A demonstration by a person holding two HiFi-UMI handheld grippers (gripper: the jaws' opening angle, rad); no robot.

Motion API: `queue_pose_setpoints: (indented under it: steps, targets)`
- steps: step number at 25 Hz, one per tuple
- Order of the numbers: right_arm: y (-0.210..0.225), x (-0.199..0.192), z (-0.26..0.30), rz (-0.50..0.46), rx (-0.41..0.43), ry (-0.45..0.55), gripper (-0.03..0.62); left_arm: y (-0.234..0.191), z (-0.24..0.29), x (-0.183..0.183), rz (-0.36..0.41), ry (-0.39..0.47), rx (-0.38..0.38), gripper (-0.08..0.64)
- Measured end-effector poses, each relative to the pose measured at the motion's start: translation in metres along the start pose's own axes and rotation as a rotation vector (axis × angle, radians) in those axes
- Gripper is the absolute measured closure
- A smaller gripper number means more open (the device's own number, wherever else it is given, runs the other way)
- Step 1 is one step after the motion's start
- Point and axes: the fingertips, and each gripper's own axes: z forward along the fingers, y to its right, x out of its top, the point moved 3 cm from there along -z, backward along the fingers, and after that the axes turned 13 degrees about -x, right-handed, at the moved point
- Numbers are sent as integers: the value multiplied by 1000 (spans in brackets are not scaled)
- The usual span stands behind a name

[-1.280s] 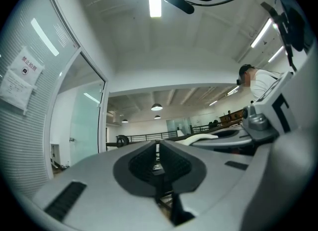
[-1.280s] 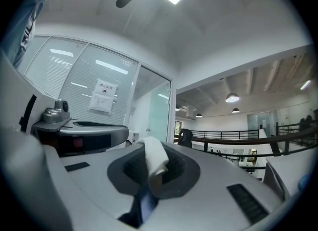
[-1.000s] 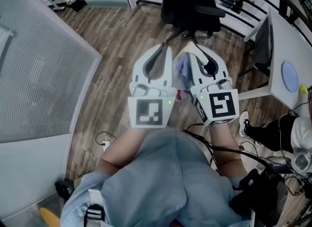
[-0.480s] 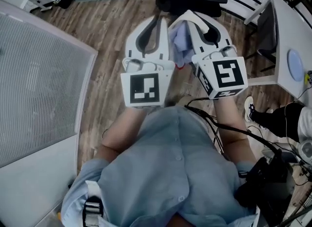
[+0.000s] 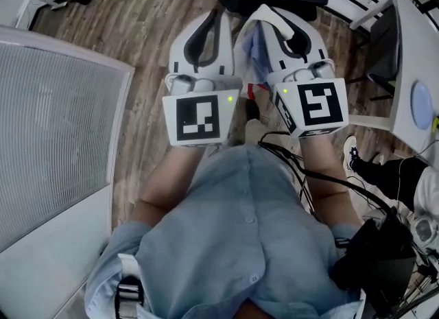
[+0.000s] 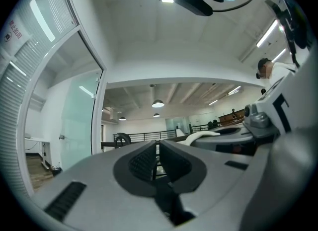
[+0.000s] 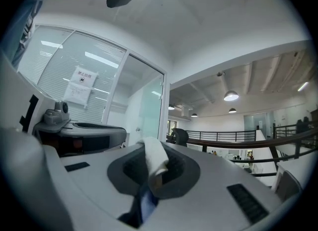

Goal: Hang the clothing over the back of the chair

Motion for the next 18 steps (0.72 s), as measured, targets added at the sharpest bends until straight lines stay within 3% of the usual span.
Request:
queue_pose_setpoints:
  steps: [18]
  targets:
    - [65, 33, 148, 20, 139, 86, 572, -66, 139, 14, 24, 10, 103, 535]
